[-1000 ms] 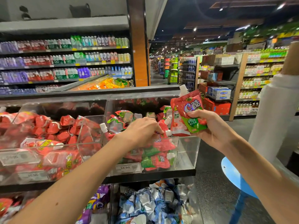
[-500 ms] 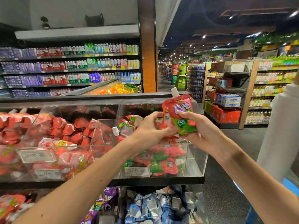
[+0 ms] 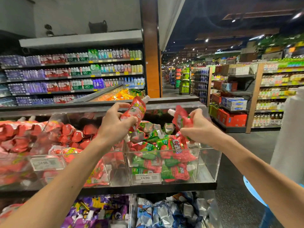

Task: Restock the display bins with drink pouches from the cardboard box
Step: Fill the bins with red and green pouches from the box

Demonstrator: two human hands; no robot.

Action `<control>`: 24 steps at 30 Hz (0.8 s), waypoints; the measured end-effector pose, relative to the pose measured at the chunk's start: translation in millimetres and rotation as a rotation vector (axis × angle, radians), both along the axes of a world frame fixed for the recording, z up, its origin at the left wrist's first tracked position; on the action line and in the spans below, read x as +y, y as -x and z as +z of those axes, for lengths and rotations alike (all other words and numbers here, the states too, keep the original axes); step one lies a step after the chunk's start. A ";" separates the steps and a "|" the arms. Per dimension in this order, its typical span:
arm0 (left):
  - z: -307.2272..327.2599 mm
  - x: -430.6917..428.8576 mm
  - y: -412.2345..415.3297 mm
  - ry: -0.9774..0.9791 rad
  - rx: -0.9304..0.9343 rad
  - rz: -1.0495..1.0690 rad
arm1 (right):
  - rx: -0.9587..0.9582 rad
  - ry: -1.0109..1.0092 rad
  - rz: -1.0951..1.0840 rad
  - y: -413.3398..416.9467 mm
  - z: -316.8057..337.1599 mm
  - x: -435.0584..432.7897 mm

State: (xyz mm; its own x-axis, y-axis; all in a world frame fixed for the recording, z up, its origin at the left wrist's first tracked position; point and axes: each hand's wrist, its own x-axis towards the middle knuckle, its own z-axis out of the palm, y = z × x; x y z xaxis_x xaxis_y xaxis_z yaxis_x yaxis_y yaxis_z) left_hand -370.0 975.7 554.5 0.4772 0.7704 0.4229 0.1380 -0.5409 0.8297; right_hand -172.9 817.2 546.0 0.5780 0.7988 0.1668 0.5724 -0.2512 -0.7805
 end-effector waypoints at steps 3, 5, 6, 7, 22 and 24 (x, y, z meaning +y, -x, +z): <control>-6.7 -0.2 0.8 -0.003 0.007 -0.001 | -0.527 0.051 -0.064 -3.0 -5.2 26.8; -9.6 0.8 2.2 0.004 0.014 0.001 | -0.740 0.039 -0.107 -3.3 -10.4 46.1; -10.7 1.4 3.1 0.002 0.013 0.001 | -0.819 0.039 -0.118 -3.2 -13.1 55.4; -11.7 1.6 4.3 0.001 0.010 -0.002 | -0.880 0.033 -0.129 -1.3 -14.8 63.4; -20.8 11.6 24.4 0.006 -0.037 0.012 | -0.854 0.045 -0.135 5.4 -18.8 118.3; -21.7 11.8 25.5 -0.001 -0.038 0.003 | -0.740 0.061 -0.078 0.4 -17.8 124.5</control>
